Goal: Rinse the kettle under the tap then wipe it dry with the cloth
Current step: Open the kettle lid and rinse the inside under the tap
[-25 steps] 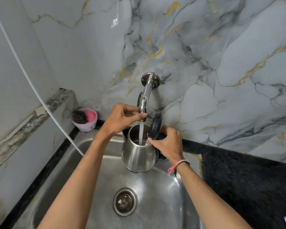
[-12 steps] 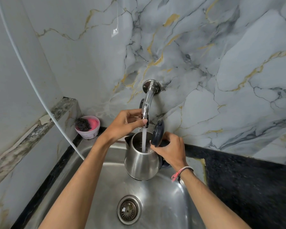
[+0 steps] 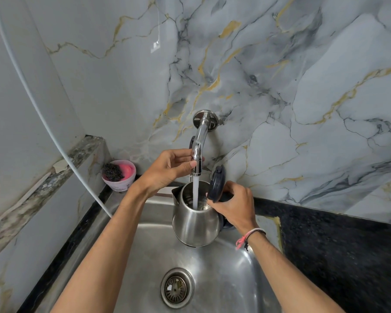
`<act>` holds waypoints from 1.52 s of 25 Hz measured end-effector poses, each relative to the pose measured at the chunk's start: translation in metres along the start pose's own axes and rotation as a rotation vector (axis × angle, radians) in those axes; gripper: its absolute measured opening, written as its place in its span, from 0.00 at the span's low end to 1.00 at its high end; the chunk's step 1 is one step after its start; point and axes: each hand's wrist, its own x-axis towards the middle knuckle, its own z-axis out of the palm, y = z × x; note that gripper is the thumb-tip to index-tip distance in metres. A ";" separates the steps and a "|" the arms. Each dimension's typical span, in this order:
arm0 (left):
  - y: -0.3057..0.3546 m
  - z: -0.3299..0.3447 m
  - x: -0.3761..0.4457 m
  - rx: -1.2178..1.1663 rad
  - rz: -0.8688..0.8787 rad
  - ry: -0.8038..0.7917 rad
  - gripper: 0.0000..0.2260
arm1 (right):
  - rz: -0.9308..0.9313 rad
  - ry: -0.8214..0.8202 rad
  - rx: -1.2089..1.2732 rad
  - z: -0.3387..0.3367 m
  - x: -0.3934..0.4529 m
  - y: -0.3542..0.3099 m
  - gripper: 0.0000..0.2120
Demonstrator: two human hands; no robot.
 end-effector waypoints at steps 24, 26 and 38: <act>-0.005 -0.009 0.006 -0.034 -0.062 -0.029 0.15 | 0.005 -0.022 0.003 -0.004 -0.009 0.002 0.22; -0.003 -0.007 0.006 -0.002 -0.064 0.002 0.17 | 0.001 -0.021 0.005 -0.004 -0.009 0.002 0.23; 0.015 0.061 -0.024 0.684 0.155 0.516 0.12 | 0.005 0.014 0.040 -0.025 -0.024 0.006 0.21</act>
